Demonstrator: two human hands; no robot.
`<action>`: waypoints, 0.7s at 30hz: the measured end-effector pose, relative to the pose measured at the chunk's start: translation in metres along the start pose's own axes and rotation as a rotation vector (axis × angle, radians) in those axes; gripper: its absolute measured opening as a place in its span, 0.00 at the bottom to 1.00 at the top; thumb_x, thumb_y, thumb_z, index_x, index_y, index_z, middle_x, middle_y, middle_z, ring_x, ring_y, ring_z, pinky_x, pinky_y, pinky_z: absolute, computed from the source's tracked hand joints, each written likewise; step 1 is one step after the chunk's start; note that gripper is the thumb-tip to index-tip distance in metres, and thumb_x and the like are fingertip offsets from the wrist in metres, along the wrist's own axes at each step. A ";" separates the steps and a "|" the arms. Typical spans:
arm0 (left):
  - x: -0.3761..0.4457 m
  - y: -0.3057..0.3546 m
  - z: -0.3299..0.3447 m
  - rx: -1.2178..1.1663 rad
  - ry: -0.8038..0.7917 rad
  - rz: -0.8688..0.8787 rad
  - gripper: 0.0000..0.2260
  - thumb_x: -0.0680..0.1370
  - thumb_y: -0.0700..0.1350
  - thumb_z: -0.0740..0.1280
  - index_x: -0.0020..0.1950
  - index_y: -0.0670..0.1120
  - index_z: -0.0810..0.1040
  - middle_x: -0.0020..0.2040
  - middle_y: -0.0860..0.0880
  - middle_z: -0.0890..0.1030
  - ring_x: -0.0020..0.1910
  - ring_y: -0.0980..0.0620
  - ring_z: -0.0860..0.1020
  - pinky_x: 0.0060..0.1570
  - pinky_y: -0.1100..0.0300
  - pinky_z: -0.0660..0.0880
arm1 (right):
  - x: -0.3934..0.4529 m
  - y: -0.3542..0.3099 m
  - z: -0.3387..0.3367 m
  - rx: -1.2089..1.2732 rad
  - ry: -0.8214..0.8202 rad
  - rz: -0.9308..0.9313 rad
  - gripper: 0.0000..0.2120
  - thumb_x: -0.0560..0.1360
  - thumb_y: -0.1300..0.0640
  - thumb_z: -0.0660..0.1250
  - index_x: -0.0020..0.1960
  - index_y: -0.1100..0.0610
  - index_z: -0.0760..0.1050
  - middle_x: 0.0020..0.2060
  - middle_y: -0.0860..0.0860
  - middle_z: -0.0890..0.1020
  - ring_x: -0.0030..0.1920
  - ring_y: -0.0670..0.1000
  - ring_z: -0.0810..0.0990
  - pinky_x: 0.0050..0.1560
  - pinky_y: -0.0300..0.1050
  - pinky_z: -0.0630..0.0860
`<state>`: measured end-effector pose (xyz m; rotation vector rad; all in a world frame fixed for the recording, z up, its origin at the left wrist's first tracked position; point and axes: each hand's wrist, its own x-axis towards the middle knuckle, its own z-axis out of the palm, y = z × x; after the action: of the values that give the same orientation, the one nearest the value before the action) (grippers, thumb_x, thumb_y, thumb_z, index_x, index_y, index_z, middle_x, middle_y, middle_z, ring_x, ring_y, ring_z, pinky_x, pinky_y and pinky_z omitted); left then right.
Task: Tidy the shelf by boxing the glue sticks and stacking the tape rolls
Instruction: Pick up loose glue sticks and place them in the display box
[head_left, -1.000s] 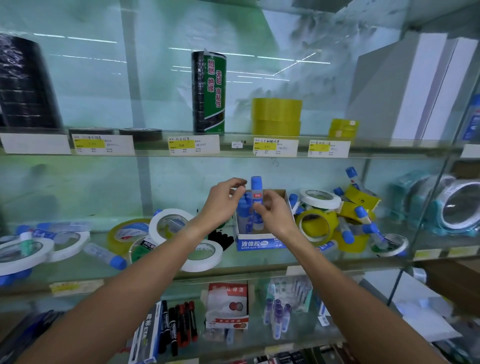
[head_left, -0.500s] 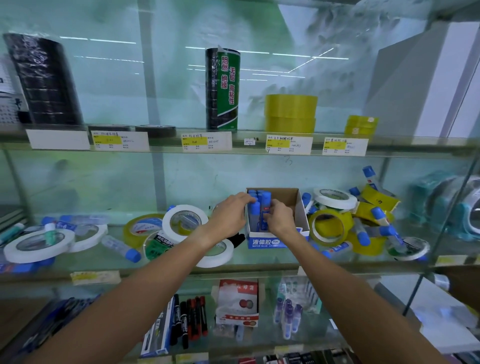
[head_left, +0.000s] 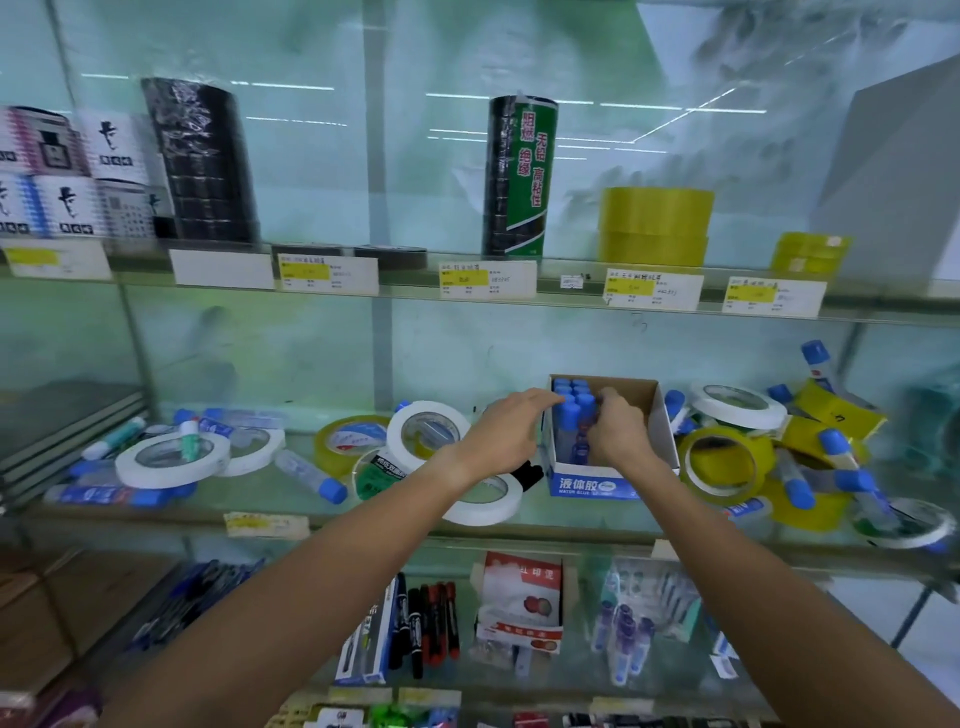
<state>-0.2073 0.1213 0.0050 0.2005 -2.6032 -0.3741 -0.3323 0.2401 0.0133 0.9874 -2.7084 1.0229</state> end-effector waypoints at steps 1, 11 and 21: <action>-0.002 -0.003 -0.003 -0.010 0.019 -0.009 0.28 0.73 0.29 0.58 0.72 0.46 0.68 0.71 0.46 0.70 0.68 0.46 0.70 0.69 0.53 0.65 | -0.002 -0.006 -0.004 0.014 0.018 -0.012 0.19 0.73 0.69 0.63 0.64 0.63 0.69 0.57 0.64 0.79 0.56 0.63 0.78 0.47 0.48 0.72; -0.046 -0.080 -0.071 -0.033 0.146 -0.229 0.13 0.74 0.33 0.60 0.49 0.45 0.81 0.47 0.49 0.83 0.46 0.54 0.79 0.50 0.62 0.75 | -0.030 -0.075 0.012 0.055 0.192 -0.369 0.23 0.69 0.73 0.61 0.63 0.60 0.74 0.59 0.59 0.77 0.59 0.59 0.75 0.52 0.50 0.75; -0.128 -0.152 -0.107 0.153 -0.156 -0.365 0.15 0.67 0.29 0.61 0.41 0.44 0.84 0.39 0.49 0.82 0.38 0.54 0.78 0.41 0.64 0.73 | -0.056 -0.111 0.063 0.068 0.021 -0.489 0.14 0.72 0.68 0.62 0.55 0.60 0.79 0.51 0.56 0.83 0.53 0.58 0.79 0.50 0.49 0.75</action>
<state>-0.0324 -0.0201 -0.0096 0.7329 -2.7473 -0.3254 -0.2125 0.1681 0.0112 1.5341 -2.2452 1.0143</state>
